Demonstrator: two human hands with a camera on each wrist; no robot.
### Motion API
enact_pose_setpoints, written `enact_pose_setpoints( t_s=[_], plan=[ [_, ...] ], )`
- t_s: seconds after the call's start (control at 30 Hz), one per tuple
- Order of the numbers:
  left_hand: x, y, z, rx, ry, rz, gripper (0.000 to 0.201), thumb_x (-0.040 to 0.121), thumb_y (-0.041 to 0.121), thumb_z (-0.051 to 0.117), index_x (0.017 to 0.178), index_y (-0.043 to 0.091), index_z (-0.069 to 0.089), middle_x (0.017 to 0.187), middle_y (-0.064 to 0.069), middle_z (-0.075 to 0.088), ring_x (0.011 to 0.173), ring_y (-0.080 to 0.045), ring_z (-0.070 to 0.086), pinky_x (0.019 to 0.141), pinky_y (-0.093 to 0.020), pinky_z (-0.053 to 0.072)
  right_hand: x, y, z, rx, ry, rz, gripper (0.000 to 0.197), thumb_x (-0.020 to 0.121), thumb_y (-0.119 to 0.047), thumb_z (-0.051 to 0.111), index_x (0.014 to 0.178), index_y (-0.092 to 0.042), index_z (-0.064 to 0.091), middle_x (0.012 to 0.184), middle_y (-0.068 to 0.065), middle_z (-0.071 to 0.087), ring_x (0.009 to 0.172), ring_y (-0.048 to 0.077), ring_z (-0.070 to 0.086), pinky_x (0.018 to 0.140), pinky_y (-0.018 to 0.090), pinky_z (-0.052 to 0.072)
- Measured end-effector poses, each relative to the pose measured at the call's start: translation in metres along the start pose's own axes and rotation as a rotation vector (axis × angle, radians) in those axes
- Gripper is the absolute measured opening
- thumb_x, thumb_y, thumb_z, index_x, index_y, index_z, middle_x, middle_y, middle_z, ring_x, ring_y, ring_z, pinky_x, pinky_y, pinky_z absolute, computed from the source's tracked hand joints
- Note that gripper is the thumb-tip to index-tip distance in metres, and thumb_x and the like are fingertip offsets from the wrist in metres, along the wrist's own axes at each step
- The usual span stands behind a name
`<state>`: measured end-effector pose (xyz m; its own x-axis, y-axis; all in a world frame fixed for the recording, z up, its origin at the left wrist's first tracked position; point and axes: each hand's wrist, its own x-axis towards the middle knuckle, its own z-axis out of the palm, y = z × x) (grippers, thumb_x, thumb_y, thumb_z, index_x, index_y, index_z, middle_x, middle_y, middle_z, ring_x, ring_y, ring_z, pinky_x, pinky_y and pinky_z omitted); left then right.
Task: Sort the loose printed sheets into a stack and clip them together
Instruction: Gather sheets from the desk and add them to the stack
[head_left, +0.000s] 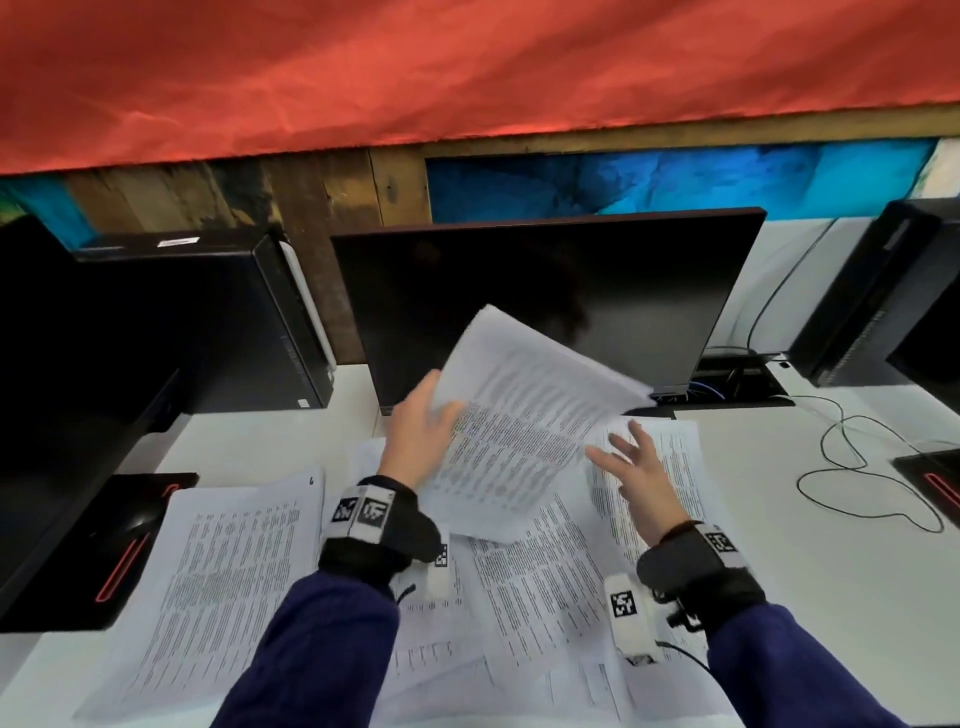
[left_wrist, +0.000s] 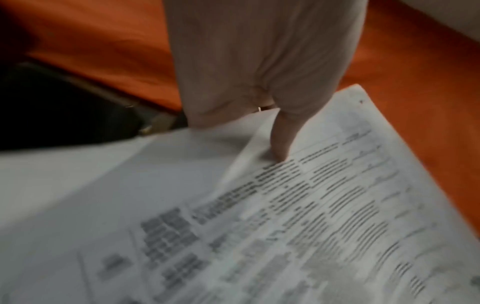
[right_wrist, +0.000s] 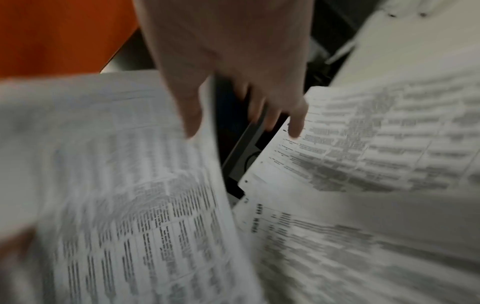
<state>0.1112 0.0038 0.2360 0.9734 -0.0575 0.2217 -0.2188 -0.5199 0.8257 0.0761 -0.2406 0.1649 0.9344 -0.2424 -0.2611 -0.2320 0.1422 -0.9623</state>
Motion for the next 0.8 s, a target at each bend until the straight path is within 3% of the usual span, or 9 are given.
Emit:
enact_pose_setpoints(
  t_s=[0.1, 0.2, 0.3, 0.4, 0.47, 0.57, 0.63, 0.7, 0.8],
  plan=[
    [-0.011, -0.016, -0.003, -0.249, 0.037, -0.136, 0.033, 0.095, 0.013, 0.052, 0.128, 0.014, 0.049, 0.12, 0.004, 0.059, 0.108, -0.006, 0.057, 0.103, -0.032, 0.044, -0.002, -0.025, 0.016, 0.036, -0.185, -0.047, 0.044, 0.086, -0.008, 0.065, 0.128, -0.016, 0.053, 0.114, -0.005, 0.067, 0.099, 0.006, 0.066, 0.103, 0.032, 0.041],
    [-0.028, -0.025, 0.01, -0.349, 0.121, -0.245, 0.053, 0.095, 0.03, 0.051, 0.143, 0.018, 0.033, 0.141, 0.004, 0.046, 0.129, -0.011, 0.044, 0.111, -0.032, 0.035, -0.002, -0.037, 0.032, 0.127, -0.206, -0.099, 0.03, 0.087, -0.001, 0.061, 0.115, -0.011, 0.063, 0.112, 0.005, 0.071, 0.099, 0.02, 0.07, 0.092, 0.041, 0.053],
    [-0.046, -0.024, 0.027, -0.414, 0.216, -0.276, 0.049, 0.098, 0.025, 0.047, 0.142, 0.029, 0.024, 0.126, 0.016, 0.044, 0.113, 0.003, 0.043, 0.089, -0.007, 0.038, -0.006, -0.031, 0.043, 0.094, -0.198, -0.144, 0.027, 0.085, -0.002, 0.064, 0.111, -0.011, 0.064, 0.11, 0.007, 0.071, 0.1, 0.025, 0.069, 0.086, 0.042, 0.055],
    [-0.057, -0.042, 0.043, -0.415, 0.308, -0.289, 0.036, 0.096, 0.023, 0.051, 0.127, 0.03, 0.035, 0.123, 0.003, 0.056, 0.11, -0.014, 0.058, 0.083, -0.02, 0.047, -0.013, -0.016, 0.053, 0.024, -0.196, -0.192, 0.026, 0.079, -0.005, 0.072, 0.101, -0.012, 0.06, 0.102, 0.005, 0.069, 0.091, 0.019, 0.067, 0.079, 0.035, 0.051],
    [-0.06, -0.052, 0.047, -0.389, 0.339, -0.304, 0.031, 0.093, 0.022, 0.055, 0.116, 0.028, 0.036, 0.116, -0.002, 0.06, 0.102, -0.016, 0.063, 0.076, -0.016, 0.05, -0.015, -0.009, 0.056, -0.006, -0.146, -0.239, 0.029, 0.078, -0.007, 0.074, 0.097, -0.018, 0.055, 0.101, 0.003, 0.065, 0.089, 0.015, 0.064, 0.076, 0.031, 0.049],
    [-0.058, -0.057, 0.048, -0.41, 0.354, -0.328, 0.033, 0.092, 0.016, 0.058, 0.118, 0.017, 0.038, 0.107, -0.003, 0.062, 0.086, -0.001, 0.062, 0.058, -0.003, 0.048, -0.016, -0.011, 0.061, -0.075, 0.004, -0.421, 0.039, 0.089, -0.015, 0.065, 0.119, -0.03, 0.046, 0.11, -0.003, 0.057, 0.097, 0.009, 0.061, 0.082, 0.03, 0.05],
    [-0.054, -0.058, 0.046, -0.43, 0.356, -0.34, 0.033, 0.092, 0.015, 0.058, 0.119, 0.014, 0.039, 0.106, -0.002, 0.062, 0.085, 0.002, 0.059, 0.055, -0.002, 0.047, -0.017, -0.018, 0.064, -0.255, 0.086, -0.648, 0.05, 0.095, -0.018, 0.055, 0.137, -0.036, 0.035, 0.121, -0.005, 0.048, 0.107, 0.0, 0.054, 0.088, 0.02, 0.047],
    [-0.05, -0.062, 0.047, -0.458, 0.352, -0.348, 0.031, 0.092, 0.016, 0.057, 0.118, 0.017, 0.04, 0.103, 0.002, 0.062, 0.085, 0.001, 0.06, 0.055, -0.003, 0.047, -0.016, -0.024, 0.066, -0.507, 0.064, -0.823, 0.06, 0.096, -0.005, 0.047, 0.145, -0.034, 0.03, 0.128, -0.003, 0.038, 0.098, -0.008, 0.049, 0.08, 0.01, 0.047],
    [-0.048, -0.066, 0.049, -0.474, 0.342, -0.36, 0.026, 0.094, 0.016, 0.054, 0.115, 0.023, 0.04, 0.097, 0.01, 0.06, 0.085, 0.002, 0.059, 0.055, -0.005, 0.049, -0.014, -0.029, 0.066, -0.826, 0.01, -0.826, 0.074, 0.088, 0.009, 0.044, 0.146, -0.035, 0.032, 0.143, 0.003, 0.025, 0.082, 0.013, 0.058, 0.07, 0.027, 0.057]
  ],
)
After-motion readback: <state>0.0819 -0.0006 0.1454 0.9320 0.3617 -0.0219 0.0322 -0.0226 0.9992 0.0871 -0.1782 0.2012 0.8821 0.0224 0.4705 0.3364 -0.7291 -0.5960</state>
